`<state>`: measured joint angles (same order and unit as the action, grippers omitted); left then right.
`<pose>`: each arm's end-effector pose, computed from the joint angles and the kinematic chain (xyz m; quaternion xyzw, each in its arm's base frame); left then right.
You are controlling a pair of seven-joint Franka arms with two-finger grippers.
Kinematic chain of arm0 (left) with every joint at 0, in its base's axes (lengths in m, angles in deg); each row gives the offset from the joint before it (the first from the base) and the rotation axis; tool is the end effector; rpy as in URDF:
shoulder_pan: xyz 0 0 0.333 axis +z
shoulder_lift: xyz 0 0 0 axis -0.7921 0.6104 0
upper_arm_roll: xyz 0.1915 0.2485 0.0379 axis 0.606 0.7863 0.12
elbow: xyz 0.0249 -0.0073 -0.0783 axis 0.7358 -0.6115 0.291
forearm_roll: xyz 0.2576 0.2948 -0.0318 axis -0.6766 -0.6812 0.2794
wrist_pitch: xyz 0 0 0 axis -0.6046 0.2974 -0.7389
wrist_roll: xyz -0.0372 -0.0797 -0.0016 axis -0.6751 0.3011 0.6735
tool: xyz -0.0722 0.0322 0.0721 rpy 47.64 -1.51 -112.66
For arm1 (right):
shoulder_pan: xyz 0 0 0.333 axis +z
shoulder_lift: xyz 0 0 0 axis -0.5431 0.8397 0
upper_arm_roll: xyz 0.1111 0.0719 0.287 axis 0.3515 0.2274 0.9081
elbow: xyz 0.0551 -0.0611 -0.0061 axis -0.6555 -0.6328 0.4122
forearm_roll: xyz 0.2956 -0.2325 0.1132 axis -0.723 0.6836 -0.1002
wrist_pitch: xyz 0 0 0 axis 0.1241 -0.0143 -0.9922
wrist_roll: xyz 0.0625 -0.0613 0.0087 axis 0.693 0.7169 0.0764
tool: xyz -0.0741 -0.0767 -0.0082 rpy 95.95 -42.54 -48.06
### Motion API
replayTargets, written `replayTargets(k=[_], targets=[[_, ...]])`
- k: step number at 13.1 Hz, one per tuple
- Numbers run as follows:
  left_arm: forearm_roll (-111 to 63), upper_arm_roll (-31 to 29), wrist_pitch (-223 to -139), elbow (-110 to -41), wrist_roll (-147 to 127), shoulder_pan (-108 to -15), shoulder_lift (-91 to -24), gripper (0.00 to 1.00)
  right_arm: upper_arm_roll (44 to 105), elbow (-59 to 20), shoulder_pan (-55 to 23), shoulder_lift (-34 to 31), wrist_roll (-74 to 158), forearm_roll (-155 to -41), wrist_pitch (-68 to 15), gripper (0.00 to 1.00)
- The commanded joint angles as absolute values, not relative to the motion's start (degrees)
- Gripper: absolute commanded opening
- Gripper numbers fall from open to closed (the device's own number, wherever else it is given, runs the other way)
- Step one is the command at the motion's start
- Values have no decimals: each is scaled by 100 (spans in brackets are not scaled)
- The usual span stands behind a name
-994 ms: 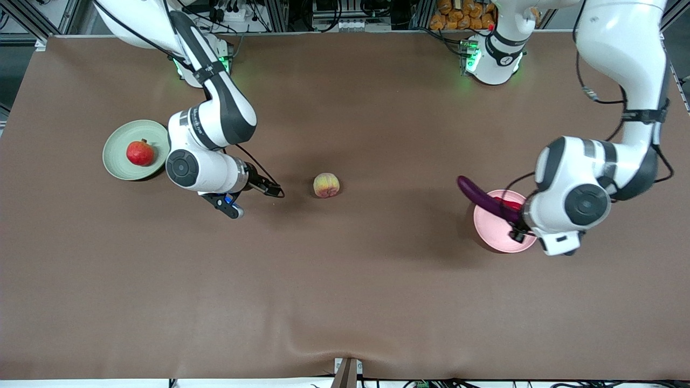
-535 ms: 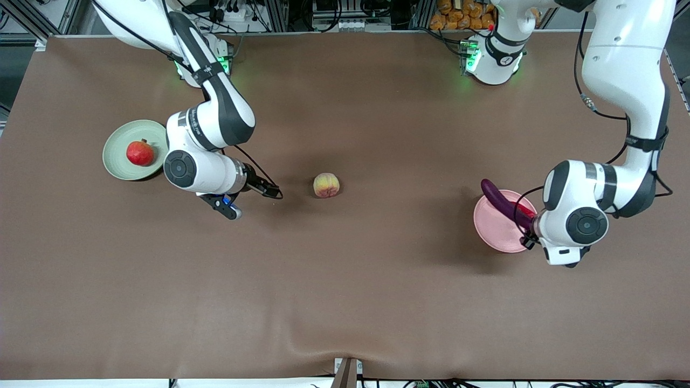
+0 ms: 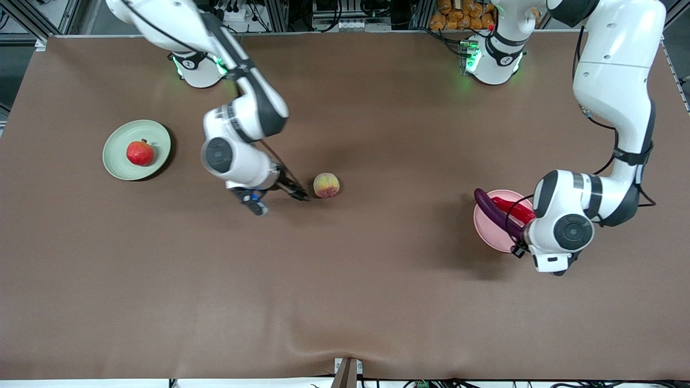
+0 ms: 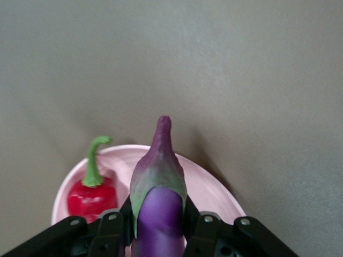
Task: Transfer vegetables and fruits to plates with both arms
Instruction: 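Lower the eggplant onto the pink plate while the right gripper grasps the peach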
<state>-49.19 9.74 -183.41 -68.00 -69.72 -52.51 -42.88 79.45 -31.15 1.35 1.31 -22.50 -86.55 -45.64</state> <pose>0.6670 -0.0634 0.2023 -0.8976 -0.4211 0.0409 0.1236 0.5148 0.3522 0.2516 -0.9168 0.3690 0.1204 0.0940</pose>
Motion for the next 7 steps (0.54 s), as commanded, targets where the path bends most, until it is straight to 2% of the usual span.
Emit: replayTargets(k=[1,5,7], targets=[[-5060,957,-18379,-6669,-7274,-5291,-4092,0,7894,-2651,453,556,-3221,-8848,-4791,100],[-5060,957,-18309,-6844,-7416,-5256,-4092,0,7885,-2465,762,812,-4208,-8830,-4826,100],[-5069,957,-18221,-6932,-7416,-5220,-4118,0,7867,-2430,1050,1031,-4262,-8778,-5132,100]])
